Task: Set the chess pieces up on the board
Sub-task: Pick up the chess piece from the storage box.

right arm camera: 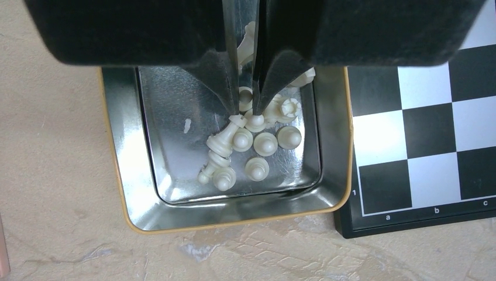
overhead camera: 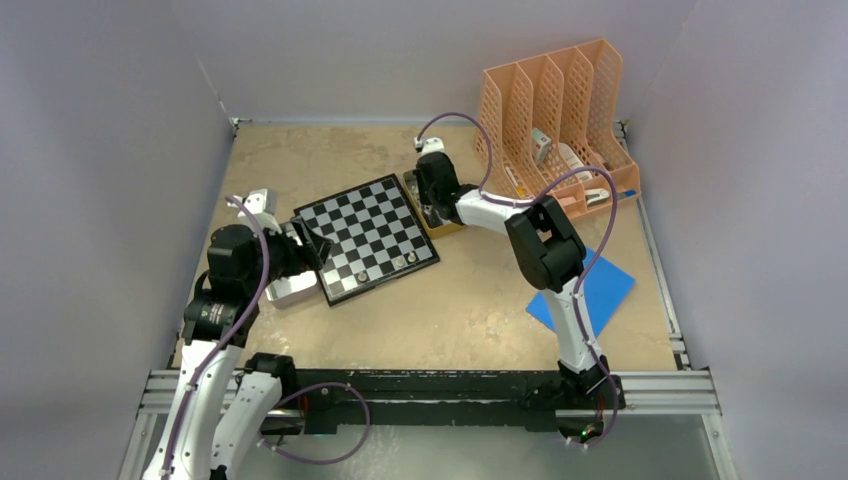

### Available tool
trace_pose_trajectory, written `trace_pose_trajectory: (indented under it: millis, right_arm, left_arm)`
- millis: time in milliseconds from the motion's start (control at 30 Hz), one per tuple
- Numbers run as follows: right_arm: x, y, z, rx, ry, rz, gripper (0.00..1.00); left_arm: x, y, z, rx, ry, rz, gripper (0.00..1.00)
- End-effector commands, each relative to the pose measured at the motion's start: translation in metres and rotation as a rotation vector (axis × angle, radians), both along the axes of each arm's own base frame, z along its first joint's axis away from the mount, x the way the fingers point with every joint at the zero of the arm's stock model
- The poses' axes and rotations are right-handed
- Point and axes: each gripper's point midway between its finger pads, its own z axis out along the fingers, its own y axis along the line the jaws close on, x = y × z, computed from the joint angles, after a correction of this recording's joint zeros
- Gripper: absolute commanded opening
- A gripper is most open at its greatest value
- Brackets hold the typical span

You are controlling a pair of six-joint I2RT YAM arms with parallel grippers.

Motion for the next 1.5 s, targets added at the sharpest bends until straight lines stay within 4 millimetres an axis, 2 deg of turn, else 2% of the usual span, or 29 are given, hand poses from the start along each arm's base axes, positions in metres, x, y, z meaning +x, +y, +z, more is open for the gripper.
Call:
trace_pose_trajectory:
  millis: [0,100,267,400,600,767,867,1000,1267,1367,1467]
  right_arm:
    - [0.008,0.000,0.017,0.011,-0.038,-0.011,0.15]
    - [0.008,0.001,0.016,0.016,-0.032,-0.008,0.18]
    - [0.005,0.002,0.015,0.014,-0.025,0.005,0.14]
    - [0.005,0.001,0.016,0.010,-0.026,0.001,0.19]
    - [0.004,0.004,0.022,0.027,-0.031,0.015,0.10]
    - [0.005,-0.004,0.043,0.020,-0.069,-0.015,0.08]
    - [0.006,-0.011,0.070,0.031,-0.113,-0.052,0.08]
    - [-0.005,-0.012,0.091,0.070,-0.126,-0.056,0.08]
    - [-0.042,-0.007,0.106,0.094,-0.117,-0.030,0.08]
    - [-0.060,0.002,0.112,0.093,-0.131,-0.013,0.08]
    - [-0.085,0.019,0.123,0.112,-0.158,0.024,0.08]
  left_arm:
    - [0.005,0.003,0.003,0.015,-0.035,0.005,0.78]
    - [0.005,0.003,0.003,0.015,-0.034,0.005,0.78]
    - [0.004,0.004,0.004,0.016,-0.041,0.013,0.78]
    - [0.004,0.004,0.005,0.016,-0.041,0.014,0.78]
    - [0.004,0.006,0.006,0.018,-0.047,0.025,0.78]
    - [0.004,0.006,0.005,0.017,-0.043,0.024,0.78]
    - [0.004,0.005,0.005,0.016,-0.043,0.017,0.78]
    - [0.004,0.004,0.005,0.014,-0.042,0.013,0.78]
    - [0.004,0.003,0.004,0.013,-0.040,0.008,0.78]
    - [0.004,0.003,0.004,0.012,-0.039,0.009,0.78]
    - [0.005,0.003,0.001,0.012,-0.028,0.010,0.78]
